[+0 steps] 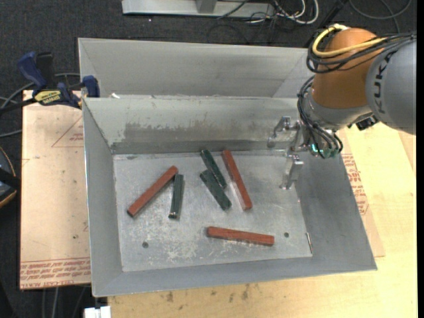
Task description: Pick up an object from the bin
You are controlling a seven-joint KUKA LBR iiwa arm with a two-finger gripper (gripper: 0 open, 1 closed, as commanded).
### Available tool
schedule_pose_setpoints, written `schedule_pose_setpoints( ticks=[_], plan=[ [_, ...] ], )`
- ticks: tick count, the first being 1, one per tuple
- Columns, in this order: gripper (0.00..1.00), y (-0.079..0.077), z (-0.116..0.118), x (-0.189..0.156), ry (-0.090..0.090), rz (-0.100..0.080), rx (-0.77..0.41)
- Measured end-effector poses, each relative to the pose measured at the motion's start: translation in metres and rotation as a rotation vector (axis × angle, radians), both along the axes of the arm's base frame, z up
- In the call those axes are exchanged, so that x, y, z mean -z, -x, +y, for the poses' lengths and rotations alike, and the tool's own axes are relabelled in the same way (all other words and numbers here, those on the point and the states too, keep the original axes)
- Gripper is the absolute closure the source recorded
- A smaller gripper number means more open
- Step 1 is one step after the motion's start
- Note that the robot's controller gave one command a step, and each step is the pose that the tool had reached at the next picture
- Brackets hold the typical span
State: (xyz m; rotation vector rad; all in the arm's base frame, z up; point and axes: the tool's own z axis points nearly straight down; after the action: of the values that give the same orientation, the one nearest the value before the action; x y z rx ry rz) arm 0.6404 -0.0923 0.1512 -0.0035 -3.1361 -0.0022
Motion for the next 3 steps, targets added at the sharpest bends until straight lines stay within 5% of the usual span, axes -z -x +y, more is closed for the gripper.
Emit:
schedule_pose_setpoints(
  ticks=[1,2,3],
  plan=[
    [0.0,-0.002,0.0,-0.005,0.001,-0.007,-0.001],
    [0.0,0.047,0.032,0.032,0.001,-0.011,0.035],
    [0.0,0.06,0.037,0.06,-0.002,0.001,0.044]
  ],
)
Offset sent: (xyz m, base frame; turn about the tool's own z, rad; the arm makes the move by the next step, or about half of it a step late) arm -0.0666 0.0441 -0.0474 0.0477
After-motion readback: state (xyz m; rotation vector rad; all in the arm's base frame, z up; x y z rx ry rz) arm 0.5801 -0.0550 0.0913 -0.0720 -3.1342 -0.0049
